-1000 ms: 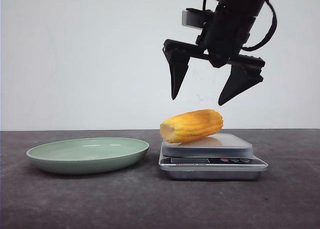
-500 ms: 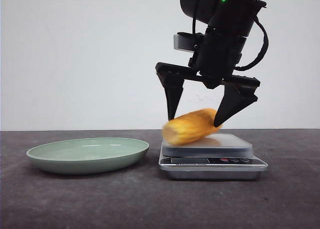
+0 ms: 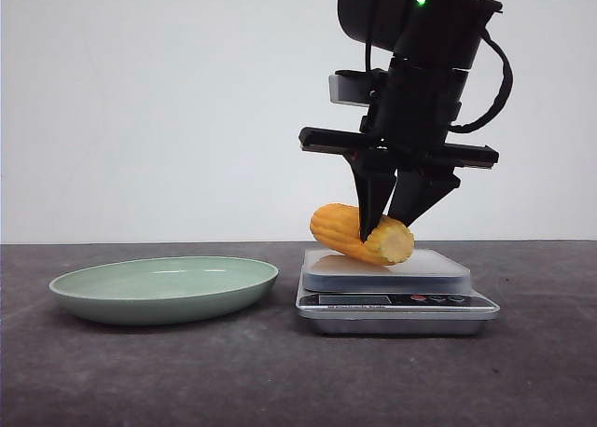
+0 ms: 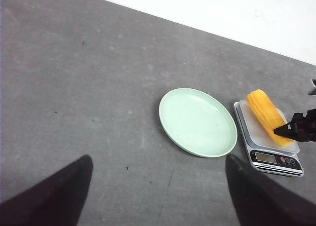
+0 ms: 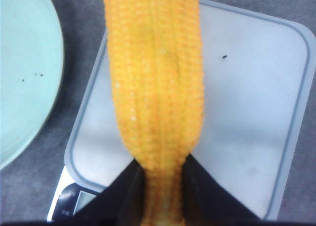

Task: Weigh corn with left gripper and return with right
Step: 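Lift the corn with the right gripper and carry it to the plate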

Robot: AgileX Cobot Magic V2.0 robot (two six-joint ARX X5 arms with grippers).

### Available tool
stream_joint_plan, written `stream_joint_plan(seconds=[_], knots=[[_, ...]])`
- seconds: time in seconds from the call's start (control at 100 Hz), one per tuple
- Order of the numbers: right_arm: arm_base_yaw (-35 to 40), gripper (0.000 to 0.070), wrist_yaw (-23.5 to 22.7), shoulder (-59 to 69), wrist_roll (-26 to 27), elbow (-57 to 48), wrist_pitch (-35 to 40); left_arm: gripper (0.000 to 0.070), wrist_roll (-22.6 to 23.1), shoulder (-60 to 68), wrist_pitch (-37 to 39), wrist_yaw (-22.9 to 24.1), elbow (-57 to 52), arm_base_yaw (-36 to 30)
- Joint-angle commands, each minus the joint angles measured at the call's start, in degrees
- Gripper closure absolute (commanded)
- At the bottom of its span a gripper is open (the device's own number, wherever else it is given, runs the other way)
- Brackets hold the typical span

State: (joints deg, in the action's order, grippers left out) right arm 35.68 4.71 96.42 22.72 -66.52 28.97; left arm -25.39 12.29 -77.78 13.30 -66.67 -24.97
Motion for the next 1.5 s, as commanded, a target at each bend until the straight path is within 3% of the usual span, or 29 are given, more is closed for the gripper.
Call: stream_joint_plan(seconds=[0.0,0.39,0.49,0.65,1.28,1.32,1.36,1.49], knots=[[0.46,0.0700,0.31,0.61,-0.70,-1.27,-0.17,0.0187,0.74,-0.11,0.61,-0.13,-0.74,-0.13],[7.37,0.0700,-3.21,-4.83,-5.29,-13.62,2.73,0.0187,0.74,-0.11,0.76,-0.07,-0.74,-0.13],[10.03,0.0700,-3.17,-4.39,-5.35,-16.02,-0.24,0.0187,0.70,-0.11,0.79,-0.04,-0.74,-0.13],[12.63,0.0700,-3.19,-2.12,-4.00,-16.85,-6.32,0.0188,0.63,-0.11,0.79,-0.07,-0.74,-0.11],[13.27,0.0697,-6.56,18.29,1.16,-16.85,-11.98,0.0187,0.63,-0.11,0.98,-0.07,-0.74,-0.13],[13.27,0.0672,-6.84,18.62,1.38,-16.85,-11.91,0.0187,0.63,-0.11,0.96,-0.07,-0.74,-0.11],[13.27,0.0603,-6.82,18.91,1.36,-16.85,-11.85,0.0187,0.63,-0.11,0.96,-0.09,-0.74,-0.13],[13.27,0.0237,-6.21,18.97,1.36,-16.85,-11.89,0.0187,0.63,-0.11,0.85,-0.09,-0.74,-0.13]])
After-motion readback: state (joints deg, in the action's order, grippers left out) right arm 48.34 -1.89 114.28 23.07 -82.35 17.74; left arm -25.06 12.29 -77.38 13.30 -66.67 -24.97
